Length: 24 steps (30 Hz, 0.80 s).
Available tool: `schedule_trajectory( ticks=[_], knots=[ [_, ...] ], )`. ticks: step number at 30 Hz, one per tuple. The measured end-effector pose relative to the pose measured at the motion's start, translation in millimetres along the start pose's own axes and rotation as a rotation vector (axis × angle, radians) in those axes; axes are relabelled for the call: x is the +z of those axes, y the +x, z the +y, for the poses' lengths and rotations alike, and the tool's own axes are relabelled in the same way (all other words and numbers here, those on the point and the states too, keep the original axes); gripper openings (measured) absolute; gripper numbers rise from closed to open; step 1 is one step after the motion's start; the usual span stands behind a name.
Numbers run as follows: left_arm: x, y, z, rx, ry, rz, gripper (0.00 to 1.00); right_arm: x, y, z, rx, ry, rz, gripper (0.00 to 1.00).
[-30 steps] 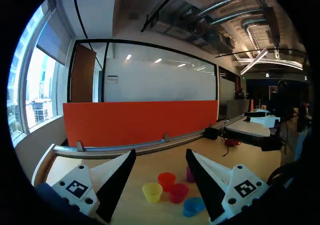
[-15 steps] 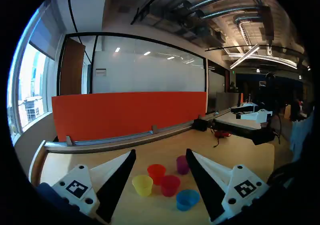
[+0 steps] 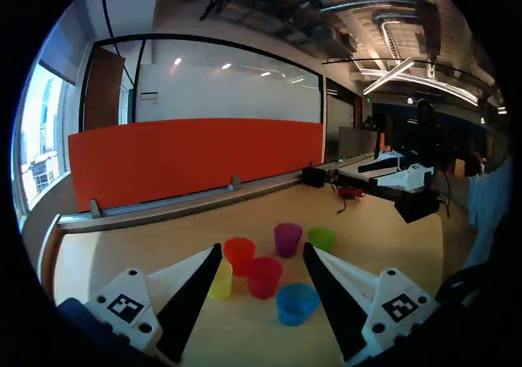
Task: Pour water
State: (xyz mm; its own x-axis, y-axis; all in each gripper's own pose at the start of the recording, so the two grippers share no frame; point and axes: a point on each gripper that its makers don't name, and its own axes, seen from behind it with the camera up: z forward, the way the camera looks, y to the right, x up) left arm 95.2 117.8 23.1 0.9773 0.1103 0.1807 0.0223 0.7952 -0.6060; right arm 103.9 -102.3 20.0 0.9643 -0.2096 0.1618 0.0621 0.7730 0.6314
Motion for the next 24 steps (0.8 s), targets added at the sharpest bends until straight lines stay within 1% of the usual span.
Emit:
schedule_trajectory(
  ticks=[8, 18, 24],
  knots=[
    [13.9, -36, 9.4, 0.026, -0.023, -0.053, 0.93, 14.4, -33, -3, 0.005, 0.024, -0.048, 1.00],
    [25.2, -68, 20.4, 0.023, -0.066, -0.118, 0.93, 25.3, -67, -3, 0.018, 0.047, -0.101, 1.00],
    [29.4, -89, 31.5, 0.031, -0.097, -0.166, 0.92, 31.3, -85, -4, 0.014, 0.063, -0.136, 1.00]
  ],
)
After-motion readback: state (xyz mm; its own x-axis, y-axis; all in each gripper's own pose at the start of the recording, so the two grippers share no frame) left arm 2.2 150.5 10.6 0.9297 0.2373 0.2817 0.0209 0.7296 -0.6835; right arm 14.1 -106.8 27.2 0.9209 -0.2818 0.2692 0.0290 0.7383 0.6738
